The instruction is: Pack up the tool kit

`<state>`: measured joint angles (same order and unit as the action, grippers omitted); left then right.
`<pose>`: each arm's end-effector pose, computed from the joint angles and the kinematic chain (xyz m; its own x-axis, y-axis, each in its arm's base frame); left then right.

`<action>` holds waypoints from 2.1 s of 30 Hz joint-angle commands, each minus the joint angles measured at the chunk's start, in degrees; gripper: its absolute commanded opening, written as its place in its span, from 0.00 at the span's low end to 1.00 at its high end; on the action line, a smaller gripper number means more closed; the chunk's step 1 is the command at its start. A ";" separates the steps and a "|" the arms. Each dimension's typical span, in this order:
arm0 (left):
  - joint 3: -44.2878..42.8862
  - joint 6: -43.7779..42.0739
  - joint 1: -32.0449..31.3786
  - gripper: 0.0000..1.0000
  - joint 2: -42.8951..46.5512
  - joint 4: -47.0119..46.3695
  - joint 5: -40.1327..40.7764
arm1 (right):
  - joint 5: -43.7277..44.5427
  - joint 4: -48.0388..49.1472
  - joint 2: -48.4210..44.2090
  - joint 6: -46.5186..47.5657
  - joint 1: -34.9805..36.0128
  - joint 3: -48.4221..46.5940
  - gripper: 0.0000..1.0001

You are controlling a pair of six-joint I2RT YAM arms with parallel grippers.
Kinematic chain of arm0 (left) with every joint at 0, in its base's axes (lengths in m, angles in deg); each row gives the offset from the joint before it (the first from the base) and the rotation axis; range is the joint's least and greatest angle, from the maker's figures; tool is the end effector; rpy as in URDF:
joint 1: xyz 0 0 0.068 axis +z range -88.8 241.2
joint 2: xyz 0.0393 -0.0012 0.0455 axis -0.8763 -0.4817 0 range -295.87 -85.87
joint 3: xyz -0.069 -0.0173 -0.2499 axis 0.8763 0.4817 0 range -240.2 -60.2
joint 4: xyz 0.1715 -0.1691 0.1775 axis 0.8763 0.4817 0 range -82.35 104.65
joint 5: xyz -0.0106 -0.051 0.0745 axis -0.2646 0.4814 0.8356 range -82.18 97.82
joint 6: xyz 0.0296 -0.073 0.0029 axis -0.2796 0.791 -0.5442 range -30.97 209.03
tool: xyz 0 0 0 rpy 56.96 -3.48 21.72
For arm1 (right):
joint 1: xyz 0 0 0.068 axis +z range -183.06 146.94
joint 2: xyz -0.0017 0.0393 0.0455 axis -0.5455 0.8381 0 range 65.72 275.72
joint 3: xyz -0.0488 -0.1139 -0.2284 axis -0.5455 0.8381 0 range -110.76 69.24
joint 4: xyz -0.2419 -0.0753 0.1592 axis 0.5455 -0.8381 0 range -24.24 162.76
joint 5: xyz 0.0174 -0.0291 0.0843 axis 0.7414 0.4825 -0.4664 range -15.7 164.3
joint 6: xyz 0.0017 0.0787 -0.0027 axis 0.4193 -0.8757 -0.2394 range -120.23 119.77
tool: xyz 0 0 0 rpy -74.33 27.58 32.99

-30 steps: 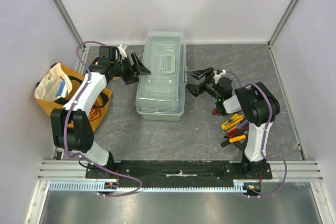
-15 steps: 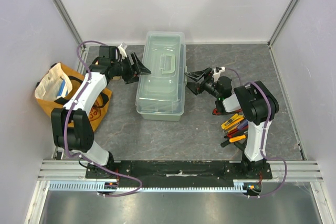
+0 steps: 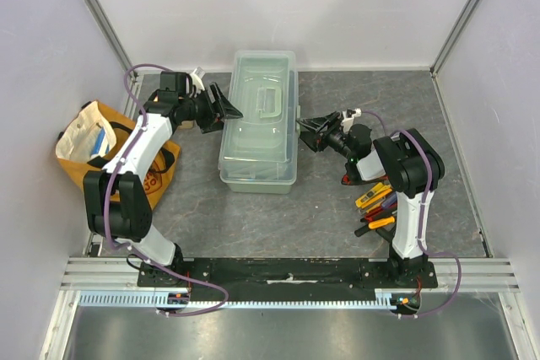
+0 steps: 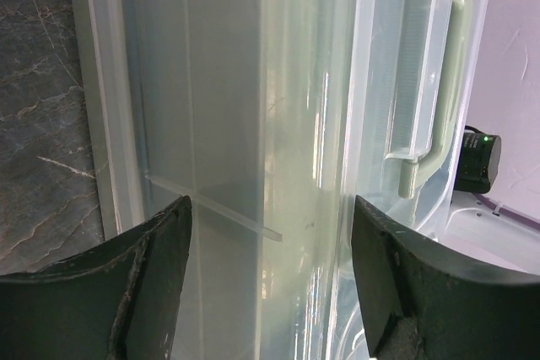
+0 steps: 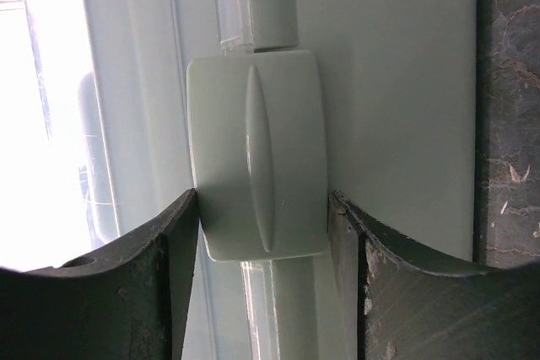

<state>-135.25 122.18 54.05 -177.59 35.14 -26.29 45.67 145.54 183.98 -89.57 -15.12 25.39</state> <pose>0.4030 -0.0888 0.2491 -0.8533 -0.3492 -0.3872 0.0426 0.6934 -0.7193 0.3766 0.1559 0.0721 -0.7262 0.6875 0.0021 0.0187 0.0167 0.9997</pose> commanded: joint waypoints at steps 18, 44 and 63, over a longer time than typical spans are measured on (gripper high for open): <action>-1.33 -5.02 -8.13 0.73 -8.03 10.74 10.02 | -2.05 18.12 1.46 -3.48 5.36 -0.09 0.23; -1.33 -6.69 -8.93 0.72 -8.83 13.56 18.64 | 4.27 -29.43 -11.90 19.73 5.27 -3.34 0.21; -1.51 -4.67 -8.84 0.72 -9.00 13.65 20.57 | 3.13 -6.17 -14.81 4.36 3.42 2.81 0.35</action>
<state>-141.06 119.43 47.79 -179.91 38.15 -10.66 56.03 127.04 171.41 -78.68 -13.88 27.77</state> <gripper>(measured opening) 0.722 0.632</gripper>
